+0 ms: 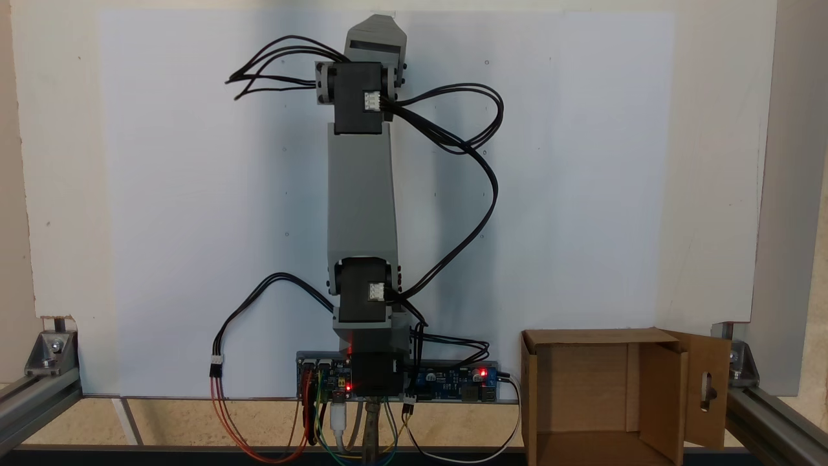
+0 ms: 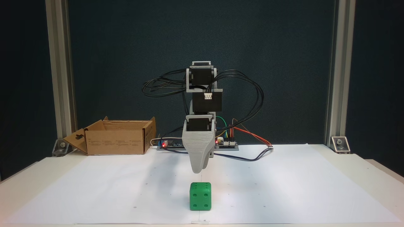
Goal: Grasp a green dice and put it in the bin.
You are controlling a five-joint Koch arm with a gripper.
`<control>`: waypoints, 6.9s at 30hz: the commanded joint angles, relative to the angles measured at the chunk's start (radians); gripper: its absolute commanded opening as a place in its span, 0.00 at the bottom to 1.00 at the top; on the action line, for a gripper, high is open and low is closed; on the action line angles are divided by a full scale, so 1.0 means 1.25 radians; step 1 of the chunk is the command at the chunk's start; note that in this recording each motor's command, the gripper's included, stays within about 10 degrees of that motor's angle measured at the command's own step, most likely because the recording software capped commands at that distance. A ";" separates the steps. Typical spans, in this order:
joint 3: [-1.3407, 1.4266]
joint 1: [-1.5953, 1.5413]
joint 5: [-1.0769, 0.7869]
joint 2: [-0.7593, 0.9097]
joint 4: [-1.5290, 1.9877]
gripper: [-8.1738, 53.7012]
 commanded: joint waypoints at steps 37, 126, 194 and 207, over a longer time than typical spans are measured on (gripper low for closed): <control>-0.106 0.002 0.033 -0.098 -0.013 0.83; -0.002 0.411 -0.107 0.534 0.148 0.32; 0.091 1.089 -0.193 0.454 -0.067 0.88; 0.133 0.373 -0.098 0.688 -0.070 0.86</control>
